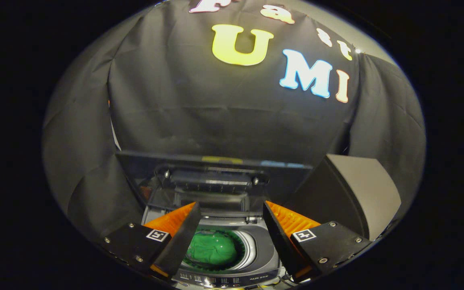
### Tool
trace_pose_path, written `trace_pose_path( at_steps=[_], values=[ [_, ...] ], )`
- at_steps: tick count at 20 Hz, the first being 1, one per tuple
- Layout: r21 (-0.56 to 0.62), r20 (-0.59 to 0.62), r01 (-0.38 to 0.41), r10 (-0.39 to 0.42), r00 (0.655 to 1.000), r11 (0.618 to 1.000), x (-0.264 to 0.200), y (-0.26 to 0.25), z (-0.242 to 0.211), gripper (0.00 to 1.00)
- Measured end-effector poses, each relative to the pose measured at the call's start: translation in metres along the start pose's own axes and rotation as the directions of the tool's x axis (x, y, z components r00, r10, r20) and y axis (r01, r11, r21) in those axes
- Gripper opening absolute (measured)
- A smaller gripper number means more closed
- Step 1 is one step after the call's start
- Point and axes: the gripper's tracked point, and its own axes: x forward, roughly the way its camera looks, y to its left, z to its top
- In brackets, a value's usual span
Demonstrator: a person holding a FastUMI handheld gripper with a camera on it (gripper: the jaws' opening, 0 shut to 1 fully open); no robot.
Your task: Put the clothes into the washing machine and then close the washing machine lid.
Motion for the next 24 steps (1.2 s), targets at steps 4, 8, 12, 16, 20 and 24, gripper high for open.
trace_pose_path(
  at_steps=[4,8,12,16,20,24],
  values=[
    [0.056,0.027,0.023,-0.024,0.999,0.998,0.009,-0.016,0.035,0.95],
    [0.116,0.025,0.028,-0.031,0.999,0.993,0.038,-0.026,0.054,0.95],
    [0.085,0.004,0.02,-0.02,1.0,0.996,0.071,-0.03,0.067,0.95],
    [0.059,-0.046,-0.024,0.027,0.999,0.998,0.098,-0.016,0.067,0.96],
    [0.055,-0.092,-0.053,0.058,0.994,0.997,0.11,-0.01,0.053,0.96],
    [0.052,-0.131,-0.063,0.069,0.989,0.997,0.122,-0.008,0.045,0.95]
  ],
)
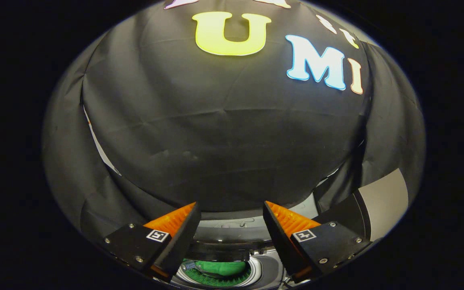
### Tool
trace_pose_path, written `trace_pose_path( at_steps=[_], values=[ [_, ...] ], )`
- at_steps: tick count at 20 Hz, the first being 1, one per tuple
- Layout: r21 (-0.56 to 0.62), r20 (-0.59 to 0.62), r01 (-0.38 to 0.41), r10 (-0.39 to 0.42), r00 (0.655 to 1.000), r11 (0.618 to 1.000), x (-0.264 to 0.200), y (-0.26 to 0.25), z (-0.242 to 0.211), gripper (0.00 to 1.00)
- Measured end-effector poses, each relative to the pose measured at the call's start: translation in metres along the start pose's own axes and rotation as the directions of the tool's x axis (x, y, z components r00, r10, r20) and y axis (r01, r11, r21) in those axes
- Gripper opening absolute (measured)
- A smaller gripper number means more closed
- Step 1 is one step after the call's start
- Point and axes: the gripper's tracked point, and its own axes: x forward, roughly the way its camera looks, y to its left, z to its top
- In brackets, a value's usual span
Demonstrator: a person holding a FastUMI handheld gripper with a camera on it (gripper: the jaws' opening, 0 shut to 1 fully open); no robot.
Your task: Put the clothes into the washing machine and then close the washing machine lid.
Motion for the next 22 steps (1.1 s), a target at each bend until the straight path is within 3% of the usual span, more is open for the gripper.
trace_pose_path(
  at_steps=[6,22],
  values=[
    [0.036,-0.014,-0.026,0.026,1.0,0.999,0.004,0.006,-0.009,0.96],
    [0.035,0.119,-0.032,0.028,0.993,0.999,-0.019,0.006,-0.022,0.97]
  ],
)
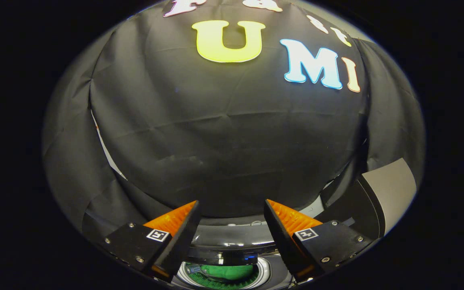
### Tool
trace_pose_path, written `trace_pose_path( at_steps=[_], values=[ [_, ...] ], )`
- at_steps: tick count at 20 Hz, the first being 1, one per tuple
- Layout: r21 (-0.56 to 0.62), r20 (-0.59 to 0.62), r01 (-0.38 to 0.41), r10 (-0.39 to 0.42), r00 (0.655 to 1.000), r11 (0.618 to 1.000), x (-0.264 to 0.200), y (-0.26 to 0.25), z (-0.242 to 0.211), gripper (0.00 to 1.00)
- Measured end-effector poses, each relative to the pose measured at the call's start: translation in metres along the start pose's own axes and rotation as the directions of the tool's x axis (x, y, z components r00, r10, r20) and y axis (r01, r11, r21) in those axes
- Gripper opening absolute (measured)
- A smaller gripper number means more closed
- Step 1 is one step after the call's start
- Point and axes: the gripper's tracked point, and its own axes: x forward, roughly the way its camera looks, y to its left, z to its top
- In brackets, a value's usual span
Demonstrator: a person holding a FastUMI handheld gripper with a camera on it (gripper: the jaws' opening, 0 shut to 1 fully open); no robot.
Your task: Put the clothes into the washing machine and then close the washing machine lid.
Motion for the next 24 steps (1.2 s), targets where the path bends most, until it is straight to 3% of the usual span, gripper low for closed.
trace_pose_path(
  at_steps=[15,22,24],
  values=[
    [-0.009,0.05,-0.03,0.03,0.998,1.0,-0.049,0.002,-0.049,0.97],
    [-0.016,0.027,-0.032,0.033,0.999,0.999,-0.07,0.001,-0.1,0.97],
    [-0.013,-0.008,-0.079,0.079,0.997,0.997,-0.075,0.011,-0.124,0.96]
  ],
)
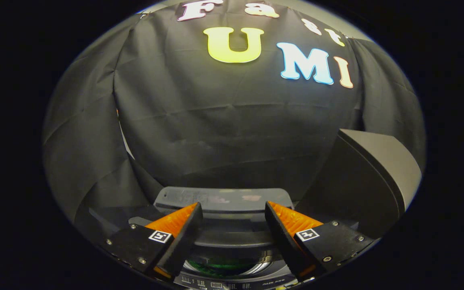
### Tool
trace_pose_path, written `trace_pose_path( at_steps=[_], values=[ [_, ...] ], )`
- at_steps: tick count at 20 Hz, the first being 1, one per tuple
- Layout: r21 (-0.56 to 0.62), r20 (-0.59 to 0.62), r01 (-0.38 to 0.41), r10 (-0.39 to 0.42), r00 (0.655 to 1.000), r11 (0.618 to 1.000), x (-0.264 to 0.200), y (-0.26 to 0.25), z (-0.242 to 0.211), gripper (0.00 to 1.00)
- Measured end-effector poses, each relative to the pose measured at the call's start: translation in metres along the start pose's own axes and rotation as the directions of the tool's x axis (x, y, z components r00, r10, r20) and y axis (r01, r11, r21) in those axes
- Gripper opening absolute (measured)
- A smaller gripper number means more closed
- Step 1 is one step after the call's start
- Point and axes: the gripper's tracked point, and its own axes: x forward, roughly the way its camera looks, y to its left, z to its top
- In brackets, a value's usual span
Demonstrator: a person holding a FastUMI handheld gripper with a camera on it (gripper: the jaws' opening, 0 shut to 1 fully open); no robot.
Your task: Put the clothes into the washing machine and then close the washing machine lid.
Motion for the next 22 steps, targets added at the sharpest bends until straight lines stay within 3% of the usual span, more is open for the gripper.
trace_pose_path(
  at_steps=[8,18,22],
  values=[
    [-0.051,-0.04,-0.002,0.0,0.999,0.999,-0.028,0.017,-0.072,0.96],
    [-0.069,0.016,0.006,-0.005,1.0,0.998,-0.046,0.011,-0.058,0.96],
    [-0.02,0.066,0.022,-0.021,0.998,1.0,-0.067,-0.01,-0.049,0.96]
  ],
)
